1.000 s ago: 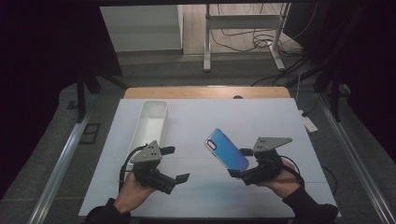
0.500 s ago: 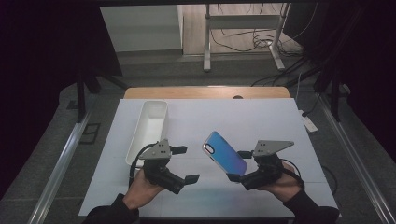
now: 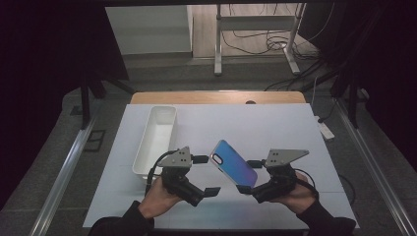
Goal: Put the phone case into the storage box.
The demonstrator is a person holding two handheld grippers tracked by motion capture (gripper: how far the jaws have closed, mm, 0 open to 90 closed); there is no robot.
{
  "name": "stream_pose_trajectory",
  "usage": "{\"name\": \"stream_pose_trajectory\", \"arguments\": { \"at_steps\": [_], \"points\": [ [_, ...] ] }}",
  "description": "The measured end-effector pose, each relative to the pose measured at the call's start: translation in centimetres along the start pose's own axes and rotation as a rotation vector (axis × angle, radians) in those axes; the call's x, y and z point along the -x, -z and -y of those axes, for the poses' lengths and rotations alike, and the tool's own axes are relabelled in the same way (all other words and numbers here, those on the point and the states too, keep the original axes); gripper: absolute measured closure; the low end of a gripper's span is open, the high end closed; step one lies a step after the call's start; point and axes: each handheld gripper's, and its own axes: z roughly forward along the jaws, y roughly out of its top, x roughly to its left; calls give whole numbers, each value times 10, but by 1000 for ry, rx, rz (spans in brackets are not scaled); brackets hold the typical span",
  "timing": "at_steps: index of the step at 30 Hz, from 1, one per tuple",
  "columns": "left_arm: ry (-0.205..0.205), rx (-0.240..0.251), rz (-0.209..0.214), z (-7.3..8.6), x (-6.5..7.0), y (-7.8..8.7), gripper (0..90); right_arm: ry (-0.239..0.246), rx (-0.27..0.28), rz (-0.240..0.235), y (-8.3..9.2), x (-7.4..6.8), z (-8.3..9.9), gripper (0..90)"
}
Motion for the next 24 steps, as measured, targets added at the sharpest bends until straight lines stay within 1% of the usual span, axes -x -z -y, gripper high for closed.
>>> {"name": "stream_pose_trajectory", "arguments": {
  "at_steps": [8, 11, 14, 18, 24],
  "points": [
    [-12, -11, 30, -5, 1, -7, 0, 10, 5, -15, -2, -4, -2, 167],
    [-19, -14, 30, -6, 2, -8, 17, 14, 6, -19, -2, -6, -3, 167],
    [-28, -19, 39, -7, 2, -10, 38, 17, 6, -23, -2, -6, -3, 167],
    [-30, -22, 59, -7, 2, -8, 121, 14, 8, -26, -2, -5, -2, 167],
    [5, -2, 105, -7, -2, -3, 290, 17, 7, -27, -1, -5, -2, 167]
  ]
}}
